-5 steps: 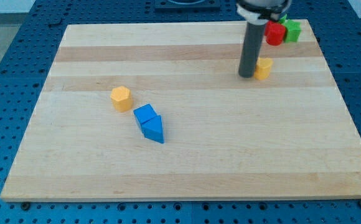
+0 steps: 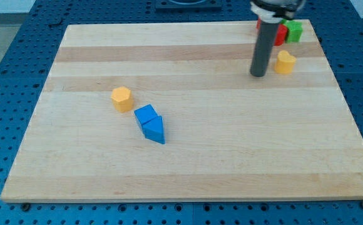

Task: Push the yellow heart towards the top right

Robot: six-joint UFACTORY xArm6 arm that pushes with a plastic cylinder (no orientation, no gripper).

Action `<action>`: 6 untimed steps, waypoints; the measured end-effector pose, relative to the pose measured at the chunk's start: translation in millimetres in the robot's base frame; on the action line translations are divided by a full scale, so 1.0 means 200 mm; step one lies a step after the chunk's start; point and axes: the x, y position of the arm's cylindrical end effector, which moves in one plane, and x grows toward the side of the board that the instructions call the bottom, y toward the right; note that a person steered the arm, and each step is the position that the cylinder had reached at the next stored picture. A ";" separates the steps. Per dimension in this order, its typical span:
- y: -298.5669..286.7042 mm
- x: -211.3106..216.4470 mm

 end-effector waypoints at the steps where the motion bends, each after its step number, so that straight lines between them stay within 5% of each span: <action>1: 0.21 -0.04; 4: 0.38 -0.24; 6: 0.43 -0.11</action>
